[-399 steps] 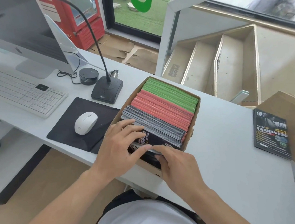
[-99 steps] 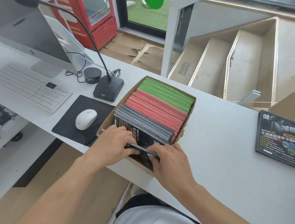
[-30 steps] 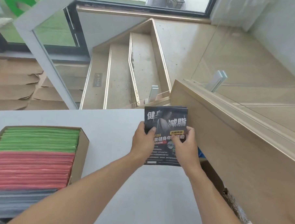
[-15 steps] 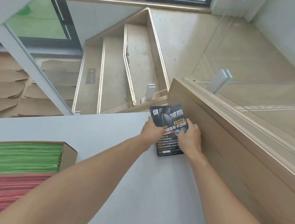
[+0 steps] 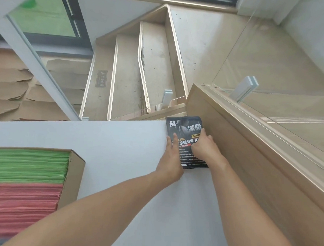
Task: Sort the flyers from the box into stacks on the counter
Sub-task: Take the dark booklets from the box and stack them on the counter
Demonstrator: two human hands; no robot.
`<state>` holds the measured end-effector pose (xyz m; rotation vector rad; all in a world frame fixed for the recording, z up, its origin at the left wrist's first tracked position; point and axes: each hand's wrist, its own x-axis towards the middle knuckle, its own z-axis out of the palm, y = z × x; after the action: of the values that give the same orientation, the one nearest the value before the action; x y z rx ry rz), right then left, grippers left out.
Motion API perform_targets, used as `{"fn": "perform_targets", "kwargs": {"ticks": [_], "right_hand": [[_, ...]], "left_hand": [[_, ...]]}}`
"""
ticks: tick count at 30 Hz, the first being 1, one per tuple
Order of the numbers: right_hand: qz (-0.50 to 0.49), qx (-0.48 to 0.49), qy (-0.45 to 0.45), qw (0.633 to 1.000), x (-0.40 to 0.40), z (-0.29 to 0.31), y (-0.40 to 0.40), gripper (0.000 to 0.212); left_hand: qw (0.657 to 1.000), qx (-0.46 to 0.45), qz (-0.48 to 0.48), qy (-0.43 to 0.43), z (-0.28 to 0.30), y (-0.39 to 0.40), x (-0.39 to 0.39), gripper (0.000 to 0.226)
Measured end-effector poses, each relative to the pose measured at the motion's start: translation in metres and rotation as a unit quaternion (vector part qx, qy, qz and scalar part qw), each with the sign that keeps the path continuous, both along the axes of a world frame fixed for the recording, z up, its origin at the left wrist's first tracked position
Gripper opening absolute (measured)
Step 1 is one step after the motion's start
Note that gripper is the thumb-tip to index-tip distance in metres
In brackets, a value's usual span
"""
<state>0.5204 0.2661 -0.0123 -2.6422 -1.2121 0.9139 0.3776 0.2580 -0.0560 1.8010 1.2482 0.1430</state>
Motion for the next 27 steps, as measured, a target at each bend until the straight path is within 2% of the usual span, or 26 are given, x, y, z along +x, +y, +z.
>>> {"fn": "perform_targets", "kwargs": {"ticks": [3, 8, 12, 15, 18, 23, 27], "right_hand": [[0.027, -0.013, -0.016, 0.999, 0.003, 0.001, 0.009, 0.087], [0.109, -0.048, -0.054, 0.991, 0.009, 0.003, 0.055, 0.096], [0.188, -0.088, -0.073, 0.976, 0.019, 0.007, 0.081, 0.072], [0.178, -0.068, -0.074, 0.979, 0.025, 0.001, 0.083, 0.057], [0.178, -0.041, -0.089, 0.979, 0.025, -0.002, 0.08, 0.054], [0.198, -0.049, -0.121, 0.971, 0.026, -0.006, 0.079, 0.055], [0.178, -0.023, -0.115, 0.977, 0.018, -0.001, 0.069, 0.072]], "left_hand": [[1.0, 0.022, 0.013, -0.01, -0.004, -0.001, -0.001, 0.109], [0.999, 0.038, 0.018, -0.004, -0.008, -0.002, 0.0, 0.112], [0.999, 0.043, 0.031, 0.013, -0.008, 0.0, 0.003, 0.111], [0.998, 0.045, 0.032, 0.021, -0.006, 0.0, 0.004, 0.109], [0.998, 0.05, 0.031, 0.025, -0.005, -0.001, 0.005, 0.108], [0.998, 0.043, 0.029, 0.022, -0.003, -0.002, 0.004, 0.106], [0.999, 0.023, 0.027, 0.009, 0.004, -0.003, 0.0, 0.116]]}}
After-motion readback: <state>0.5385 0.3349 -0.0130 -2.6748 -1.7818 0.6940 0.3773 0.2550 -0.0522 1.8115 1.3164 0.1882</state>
